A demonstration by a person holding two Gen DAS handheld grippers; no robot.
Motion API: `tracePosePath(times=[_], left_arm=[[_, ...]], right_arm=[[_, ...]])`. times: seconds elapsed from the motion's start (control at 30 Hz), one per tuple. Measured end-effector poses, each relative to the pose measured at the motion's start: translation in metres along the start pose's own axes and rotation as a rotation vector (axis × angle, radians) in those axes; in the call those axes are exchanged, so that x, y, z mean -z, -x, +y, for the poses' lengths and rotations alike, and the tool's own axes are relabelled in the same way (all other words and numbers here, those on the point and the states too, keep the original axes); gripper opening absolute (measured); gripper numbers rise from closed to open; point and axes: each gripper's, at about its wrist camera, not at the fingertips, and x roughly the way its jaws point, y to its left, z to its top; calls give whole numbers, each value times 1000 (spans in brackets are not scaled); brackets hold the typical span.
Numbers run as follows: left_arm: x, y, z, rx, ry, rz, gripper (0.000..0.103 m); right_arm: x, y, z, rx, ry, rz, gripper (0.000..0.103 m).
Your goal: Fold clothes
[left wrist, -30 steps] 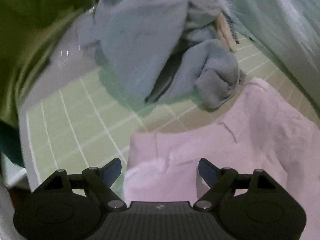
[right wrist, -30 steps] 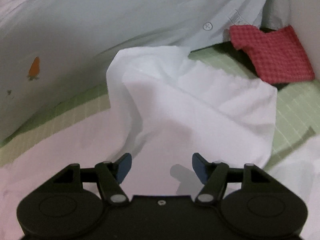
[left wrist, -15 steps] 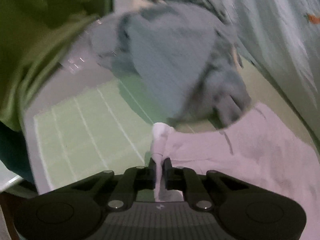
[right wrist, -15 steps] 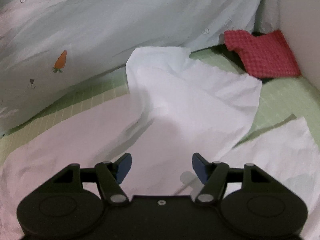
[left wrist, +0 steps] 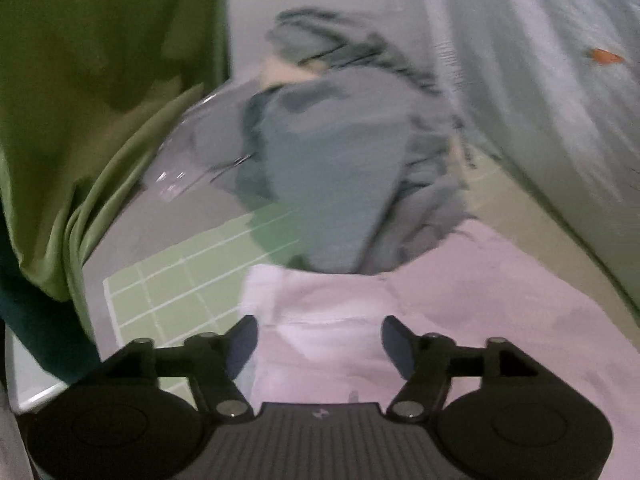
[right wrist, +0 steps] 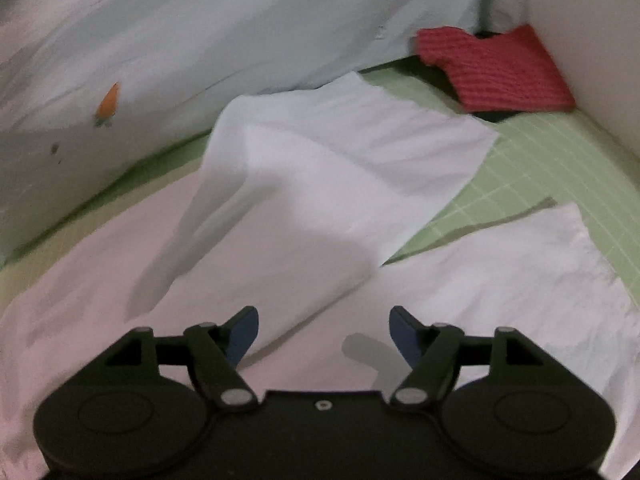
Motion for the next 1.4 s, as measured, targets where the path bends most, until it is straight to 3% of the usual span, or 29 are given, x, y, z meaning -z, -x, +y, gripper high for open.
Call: tracePosePath(times=[0.13,0.33,0.47,0.6,0.8,0.87,1.03,1.17,1.3,1.4], left_arm=[[4,13,-42,59,-110,-37,79],[8,1,-113,119,-217,-14,82],[4,-30,-163,104,-266,39,85],[-7,-68,-203,44,-279,123,85],[-11,-103,-265,-12,-424,127,88],[-12,-111,-282,-4,-474,124,90],[-9,-106,-312,104,-552,59,91],[5,-122,-339,106,-657,79,92],[14,-143,-343,132,-666,126,97],[8,-151,-336,189,-617,148,100]], right_arm=[[-25,-11,-8,-10,8,-52,87],[-78,-48,-17,8,84,-92,95],[-126,-92,-25,32,103,-93,97],[-172,-149,-38,81,82,-60,96],[-221,-227,-55,109,102,-28,92],[-231,-245,-56,109,146,-15,92],[-244,-266,-58,88,197,-18,94],[-243,-267,-61,74,178,-36,98],[-241,-266,-59,73,191,-35,99],[-243,-264,-59,65,202,-25,99]])
